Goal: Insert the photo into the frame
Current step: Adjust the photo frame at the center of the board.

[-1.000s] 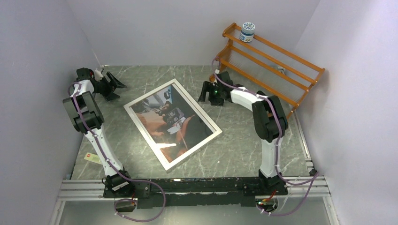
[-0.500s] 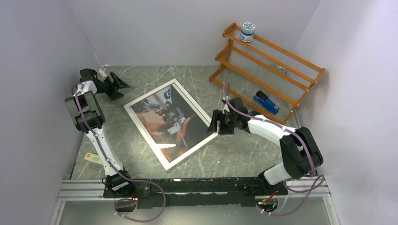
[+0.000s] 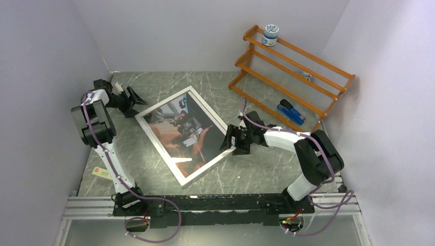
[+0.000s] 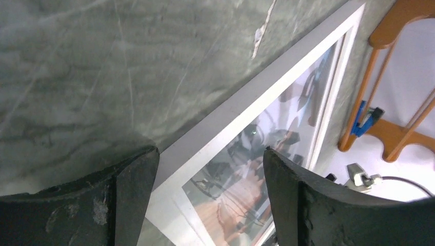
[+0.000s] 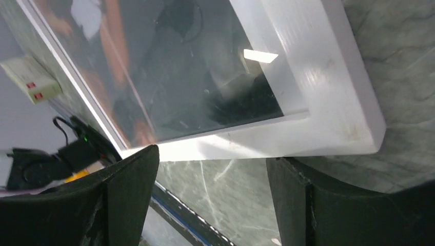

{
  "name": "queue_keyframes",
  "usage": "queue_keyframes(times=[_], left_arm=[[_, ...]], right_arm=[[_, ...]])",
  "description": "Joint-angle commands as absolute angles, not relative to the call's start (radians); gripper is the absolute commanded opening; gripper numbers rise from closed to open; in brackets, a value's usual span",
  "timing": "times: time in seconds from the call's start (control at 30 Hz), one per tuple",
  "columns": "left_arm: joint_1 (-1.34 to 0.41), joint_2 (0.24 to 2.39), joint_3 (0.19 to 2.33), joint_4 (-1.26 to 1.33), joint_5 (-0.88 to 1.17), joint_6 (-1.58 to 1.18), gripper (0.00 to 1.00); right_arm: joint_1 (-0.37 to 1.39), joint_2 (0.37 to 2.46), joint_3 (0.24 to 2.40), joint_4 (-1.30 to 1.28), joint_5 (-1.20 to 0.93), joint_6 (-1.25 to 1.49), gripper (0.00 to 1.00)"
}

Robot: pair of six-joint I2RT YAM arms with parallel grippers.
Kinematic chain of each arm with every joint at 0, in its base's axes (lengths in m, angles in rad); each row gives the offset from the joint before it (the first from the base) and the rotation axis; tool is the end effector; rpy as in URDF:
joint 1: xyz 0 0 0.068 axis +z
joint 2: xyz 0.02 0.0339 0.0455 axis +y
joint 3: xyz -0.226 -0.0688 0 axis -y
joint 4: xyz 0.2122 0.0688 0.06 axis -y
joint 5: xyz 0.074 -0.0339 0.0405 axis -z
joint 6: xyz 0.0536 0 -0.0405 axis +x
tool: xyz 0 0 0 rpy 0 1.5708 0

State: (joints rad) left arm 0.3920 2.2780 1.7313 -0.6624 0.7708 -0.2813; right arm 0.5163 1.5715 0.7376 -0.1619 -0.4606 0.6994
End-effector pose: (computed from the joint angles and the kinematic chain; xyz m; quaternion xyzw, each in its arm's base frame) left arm 0.4016 0.1256 0.1211 -0.2373 0.8827 -0.3600 0.1869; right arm 0.2261 0.1558 0.1203 0.0209 0.9356 0.3374 0.1016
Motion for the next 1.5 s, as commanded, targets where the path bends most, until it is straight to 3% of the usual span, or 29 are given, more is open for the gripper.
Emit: queue_keyframes(times=[0.0, 0.13, 0.47, 0.8, 1.07, 1.2, 1.27, 1.47], left_arm=[[0.375, 2.21, 1.597, -0.759, 0.634, -0.224, 0.82], [0.354, 2.131, 1.507, -0.767, 0.572, -0.212, 0.82], [0.262, 1.881, 1.236, -0.855, 0.293, -0.285, 0.81], [0.247, 1.651, 1.011, -0.868, 0.386, -0.35, 0.81], [0.235, 1.526, 1.083, -0.978, 0.356, -0.349, 0.82], [0.235, 1.471, 1.123, -1.018, 0.23, -0.357, 0.84], [0.235, 1.406, 1.147, -1.02, 0.159, -0.364, 0.85], [0.235, 1.169, 1.239, -1.002, 0.095, -0.351, 0.87]], right_arm=[[0.486, 1.651, 0.801, -0.125, -0.247, 0.749, 0.8], [0.458, 1.694, 0.89, -0.15, -0.132, 0.745, 0.79], [0.388, 1.805, 1.047, -0.145, -0.091, 0.658, 0.77], [0.358, 1.851, 1.117, -0.158, -0.097, 0.61, 0.76], [0.353, 1.897, 1.269, -0.233, -0.083, 0.578, 0.75], [0.354, 1.863, 1.35, -0.377, 0.14, 0.639, 0.75], [0.356, 1.807, 1.368, -0.439, 0.255, 0.655, 0.76], [0.368, 1.515, 1.245, -0.433, 0.345, 0.651, 0.76]])
